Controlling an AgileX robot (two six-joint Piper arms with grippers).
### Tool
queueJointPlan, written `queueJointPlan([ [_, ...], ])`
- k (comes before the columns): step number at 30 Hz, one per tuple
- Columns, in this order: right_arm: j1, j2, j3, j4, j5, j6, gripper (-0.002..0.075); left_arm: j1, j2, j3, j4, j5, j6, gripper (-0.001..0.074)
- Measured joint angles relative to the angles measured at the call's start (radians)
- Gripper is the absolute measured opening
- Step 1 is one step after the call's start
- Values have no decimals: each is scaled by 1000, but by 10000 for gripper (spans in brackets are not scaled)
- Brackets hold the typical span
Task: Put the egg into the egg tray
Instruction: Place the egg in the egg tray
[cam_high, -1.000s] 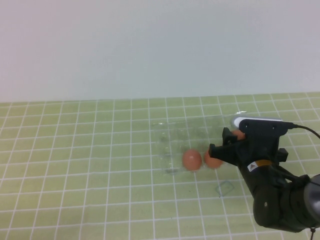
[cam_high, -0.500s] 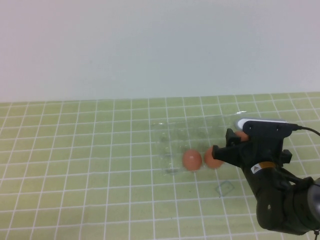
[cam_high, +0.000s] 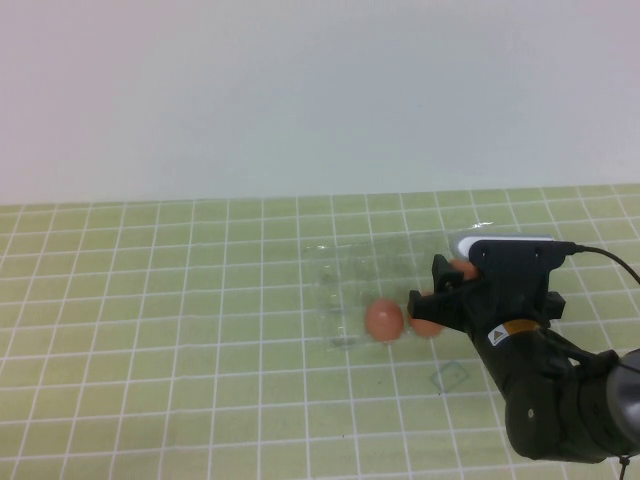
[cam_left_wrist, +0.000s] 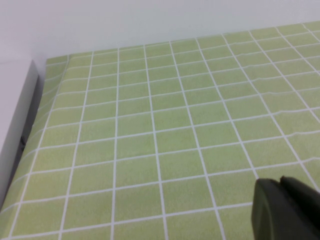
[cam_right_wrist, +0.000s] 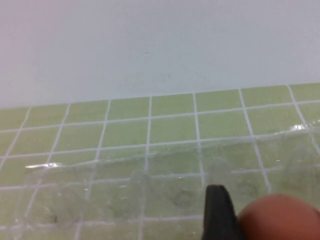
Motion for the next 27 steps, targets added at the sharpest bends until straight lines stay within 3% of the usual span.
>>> queueJointPlan([
  [13,15,0,-12,-4,2,24,398,0,0,0,0,0,0,0],
  [27,18,0,-12,110,5,-44,398,0,0,0,0,0,0,0],
])
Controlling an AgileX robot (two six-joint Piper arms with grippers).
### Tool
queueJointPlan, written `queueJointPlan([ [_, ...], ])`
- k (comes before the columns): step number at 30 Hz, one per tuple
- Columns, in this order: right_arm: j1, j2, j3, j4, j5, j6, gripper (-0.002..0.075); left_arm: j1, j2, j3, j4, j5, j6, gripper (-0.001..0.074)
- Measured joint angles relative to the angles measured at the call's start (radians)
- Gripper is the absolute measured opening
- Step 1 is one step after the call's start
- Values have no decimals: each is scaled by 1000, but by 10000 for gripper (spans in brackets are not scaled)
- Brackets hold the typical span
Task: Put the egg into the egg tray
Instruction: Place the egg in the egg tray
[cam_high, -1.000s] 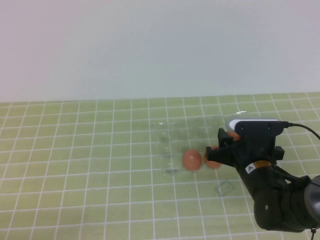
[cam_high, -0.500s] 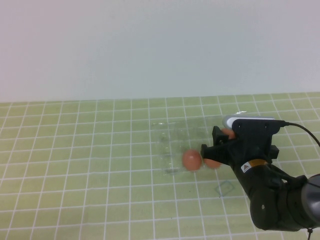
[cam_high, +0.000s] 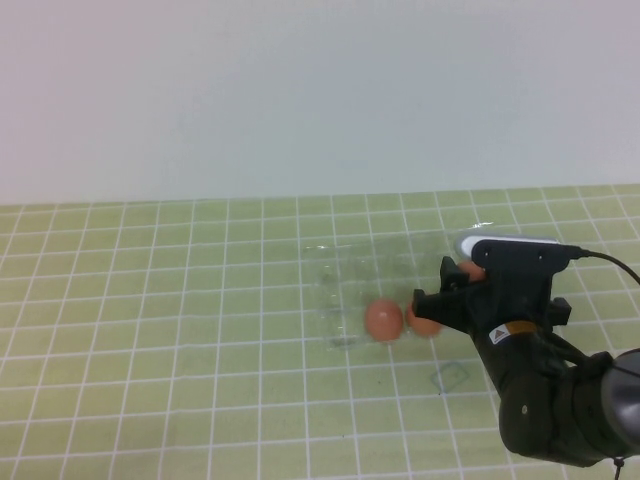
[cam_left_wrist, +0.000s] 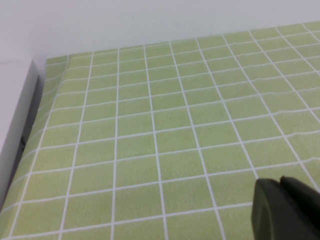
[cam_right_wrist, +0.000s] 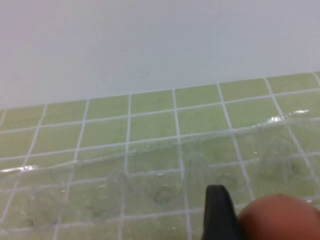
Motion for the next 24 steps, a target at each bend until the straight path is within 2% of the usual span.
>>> queueJointPlan([
  [24,-15,51,0,-27,4,0,398,0,0,0,0,0,0,0],
])
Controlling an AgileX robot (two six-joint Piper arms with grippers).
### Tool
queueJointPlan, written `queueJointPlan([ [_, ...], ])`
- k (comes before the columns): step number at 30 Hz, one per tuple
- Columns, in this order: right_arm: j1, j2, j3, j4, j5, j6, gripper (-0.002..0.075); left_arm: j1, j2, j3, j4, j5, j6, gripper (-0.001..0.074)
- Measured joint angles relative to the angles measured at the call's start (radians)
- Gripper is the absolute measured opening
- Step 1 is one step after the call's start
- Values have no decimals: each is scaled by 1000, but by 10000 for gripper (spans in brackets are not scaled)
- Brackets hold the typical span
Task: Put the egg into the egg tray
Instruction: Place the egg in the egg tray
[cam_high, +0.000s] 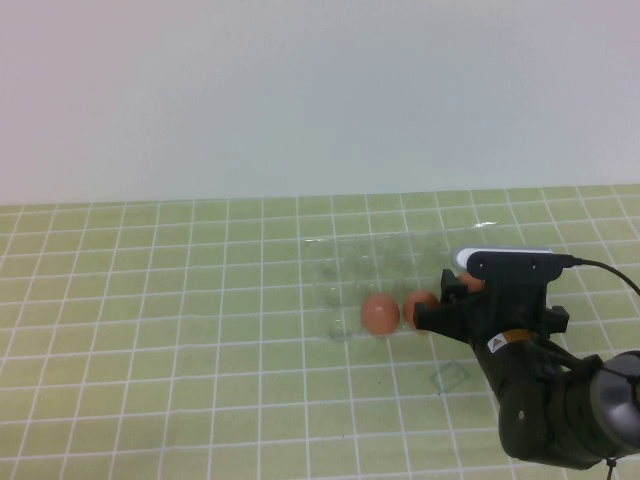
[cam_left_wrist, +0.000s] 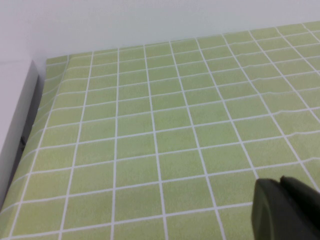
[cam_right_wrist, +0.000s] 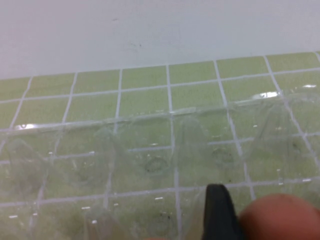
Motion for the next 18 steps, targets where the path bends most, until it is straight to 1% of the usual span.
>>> queueJointPlan([
  [5,0,0,0,0,0,0,400,0,0,0,0,0,0,0],
  [11,-2,8,0,0,20,0,445,0,0,0,0,0,0,0],
  [18,-2,8,0,0,22,0,454,0,0,0,0,0,0,0],
])
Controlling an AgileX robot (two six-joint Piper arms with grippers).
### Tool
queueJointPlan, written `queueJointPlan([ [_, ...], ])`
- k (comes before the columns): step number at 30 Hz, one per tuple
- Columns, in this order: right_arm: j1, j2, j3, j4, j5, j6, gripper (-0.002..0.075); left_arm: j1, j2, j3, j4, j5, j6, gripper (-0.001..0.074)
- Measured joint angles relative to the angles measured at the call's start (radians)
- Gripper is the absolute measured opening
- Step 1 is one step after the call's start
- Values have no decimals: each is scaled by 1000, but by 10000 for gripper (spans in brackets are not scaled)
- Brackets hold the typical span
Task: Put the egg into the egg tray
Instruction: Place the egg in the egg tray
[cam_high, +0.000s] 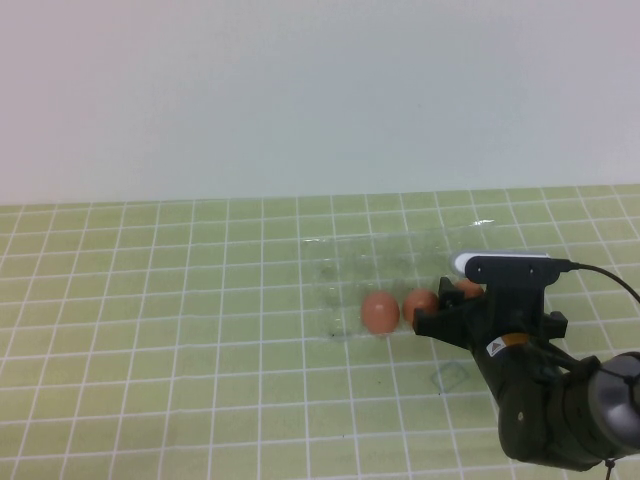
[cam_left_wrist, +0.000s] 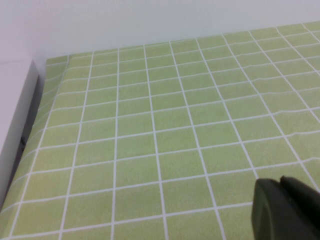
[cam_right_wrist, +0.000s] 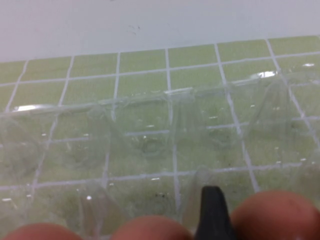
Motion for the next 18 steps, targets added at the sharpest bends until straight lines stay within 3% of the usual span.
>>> queueJointPlan([
  [7,0,-68,0,0,17,-32,454,0,0,0,0,0,0,0],
  [14,6,-286,0,0,161,-203,447,0,0,0,0,0,0,0],
  [18,8,-439,0,0,244,-249,347,0,0,0,0,0,0,0],
])
